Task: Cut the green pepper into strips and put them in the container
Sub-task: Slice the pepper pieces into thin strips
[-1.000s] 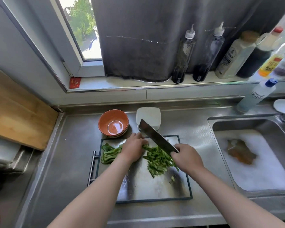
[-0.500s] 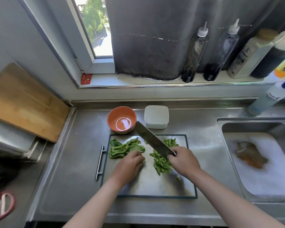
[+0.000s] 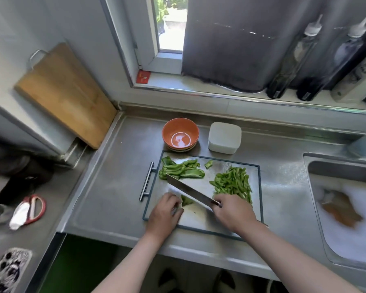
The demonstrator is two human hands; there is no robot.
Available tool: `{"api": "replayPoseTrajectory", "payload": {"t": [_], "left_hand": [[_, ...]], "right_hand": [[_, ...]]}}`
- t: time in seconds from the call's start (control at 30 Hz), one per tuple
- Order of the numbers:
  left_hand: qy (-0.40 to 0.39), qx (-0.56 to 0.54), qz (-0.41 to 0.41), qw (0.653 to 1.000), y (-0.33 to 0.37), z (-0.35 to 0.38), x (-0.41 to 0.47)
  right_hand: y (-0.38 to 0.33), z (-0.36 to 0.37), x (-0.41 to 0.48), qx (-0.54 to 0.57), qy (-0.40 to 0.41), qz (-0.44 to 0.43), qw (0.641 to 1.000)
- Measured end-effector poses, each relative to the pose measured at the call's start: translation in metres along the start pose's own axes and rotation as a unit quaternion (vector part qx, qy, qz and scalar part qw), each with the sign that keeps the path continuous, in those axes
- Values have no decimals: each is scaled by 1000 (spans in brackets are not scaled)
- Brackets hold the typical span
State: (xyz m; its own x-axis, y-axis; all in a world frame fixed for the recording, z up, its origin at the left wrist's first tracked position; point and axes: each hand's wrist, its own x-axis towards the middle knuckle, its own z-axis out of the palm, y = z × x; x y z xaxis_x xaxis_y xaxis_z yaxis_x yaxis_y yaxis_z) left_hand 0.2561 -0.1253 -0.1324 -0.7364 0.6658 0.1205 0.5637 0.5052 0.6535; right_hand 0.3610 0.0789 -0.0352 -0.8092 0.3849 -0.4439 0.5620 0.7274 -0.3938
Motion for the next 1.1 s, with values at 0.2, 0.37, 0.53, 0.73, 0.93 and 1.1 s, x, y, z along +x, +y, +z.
{"api": "replayPoseTrajectory", "payload": {"t": [0.2, 0.37, 0.53, 0.73, 0.93, 1.1], "left_hand": [[31, 15, 42, 999, -5, 14, 2], [45, 11, 64, 997, -2, 14, 4], [1, -4, 55, 998, -4, 14, 11], [21, -17, 39, 999, 3, 8, 15], [15, -21, 20, 999, 0, 6, 11], [12, -21, 40, 999, -1, 2, 16]], "right_hand": [[-4, 13, -1, 4, -25, -16, 1000], [-6, 21, 2, 24, -31, 3, 999], [-8, 20, 0, -23, 7, -20, 999], [-1, 19, 2, 54, -27, 23, 998], [-3, 19, 8, 97, -54, 55, 992], [-5, 17, 9, 83, -51, 40, 994]]}}
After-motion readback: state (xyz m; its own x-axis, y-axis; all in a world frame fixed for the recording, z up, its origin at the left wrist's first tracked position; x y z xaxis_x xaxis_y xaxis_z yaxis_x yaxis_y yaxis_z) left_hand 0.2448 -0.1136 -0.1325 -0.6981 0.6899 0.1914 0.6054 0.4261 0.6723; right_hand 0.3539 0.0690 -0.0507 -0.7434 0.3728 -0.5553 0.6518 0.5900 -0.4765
